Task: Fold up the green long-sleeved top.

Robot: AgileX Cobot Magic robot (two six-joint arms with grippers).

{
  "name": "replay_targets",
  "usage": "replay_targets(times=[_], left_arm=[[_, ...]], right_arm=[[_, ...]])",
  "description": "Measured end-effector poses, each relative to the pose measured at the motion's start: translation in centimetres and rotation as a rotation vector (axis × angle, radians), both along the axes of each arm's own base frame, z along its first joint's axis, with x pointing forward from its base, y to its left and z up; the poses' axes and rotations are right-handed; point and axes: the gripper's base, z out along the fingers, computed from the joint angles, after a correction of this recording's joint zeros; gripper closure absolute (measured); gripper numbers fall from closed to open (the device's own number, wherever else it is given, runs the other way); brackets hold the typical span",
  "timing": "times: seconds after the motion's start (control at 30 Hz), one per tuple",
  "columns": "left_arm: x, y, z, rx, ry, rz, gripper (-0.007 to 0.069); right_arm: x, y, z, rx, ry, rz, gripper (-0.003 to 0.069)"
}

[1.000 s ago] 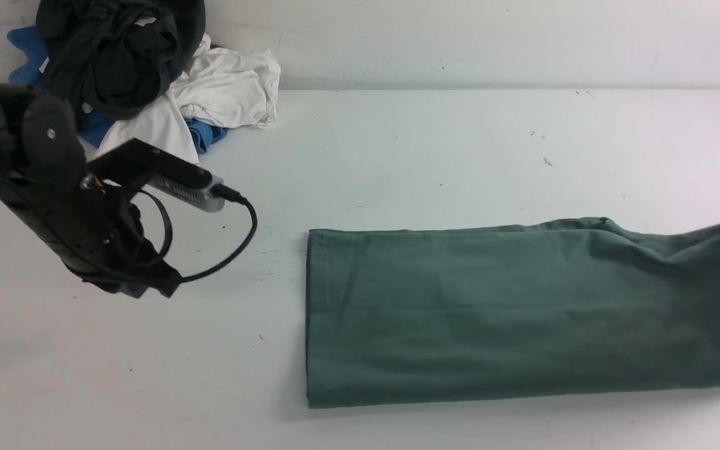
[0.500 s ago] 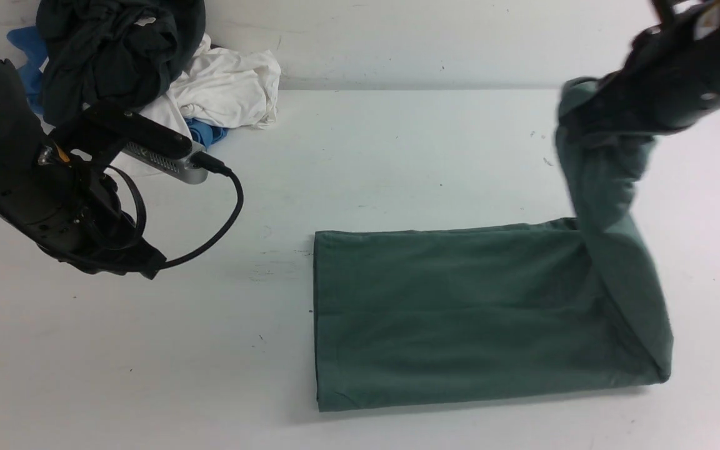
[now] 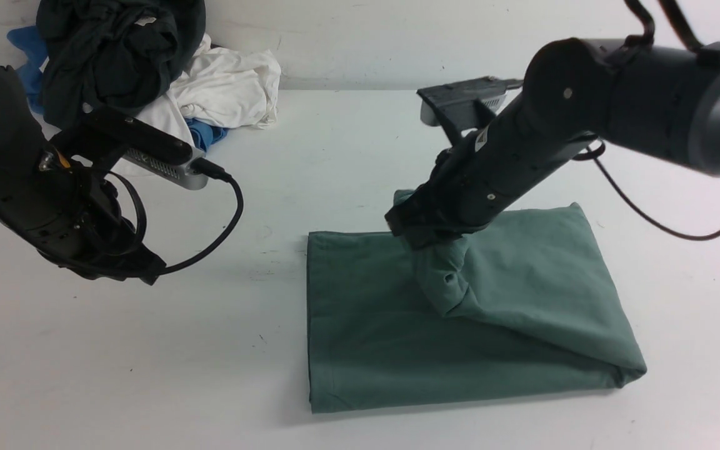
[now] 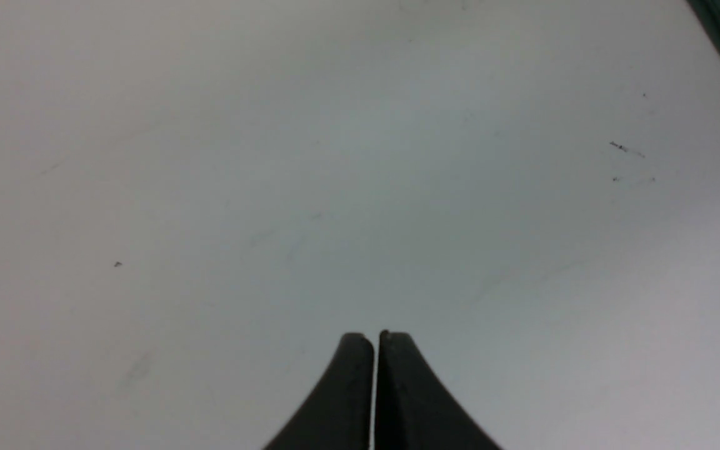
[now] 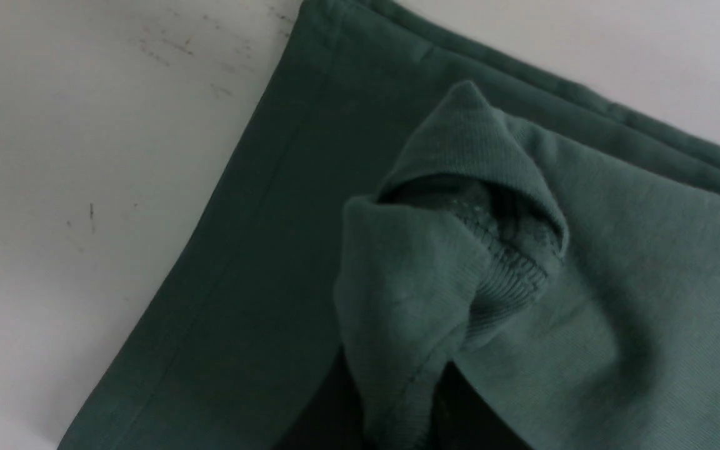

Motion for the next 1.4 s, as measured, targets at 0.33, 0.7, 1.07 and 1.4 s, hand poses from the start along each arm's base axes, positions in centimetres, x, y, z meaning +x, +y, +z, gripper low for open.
replay_targets(times=[0.33, 0.7, 1.07, 1.4], left_arm=[[0.0, 0.0, -0.1, 0.000, -0.004, 0.001, 0.0631], [0.1, 0.0, -0.1, -0.003, -0.013, 0.002, 0.0631], [0.0, -5.3, -0.1, -0.155, -0.074, -0.163, 0.0631], [1.3, -14.2, -8.8, -0.163, 0.003, -0.309, 0.0631]], right_arm=[[-0.2, 1.7, -0.9, 0.075, 0.013, 0.093, 0.0495], [-0.7, 3.0, 6.1, 0.152, 0.009, 0.289, 0.0163], [1.8, -3.6, 3.3, -0.335, 0.001, 0.057, 0.0620], [1.5, -9.7, -5.8, -0.363, 0.157, -0.152, 0.0672]])
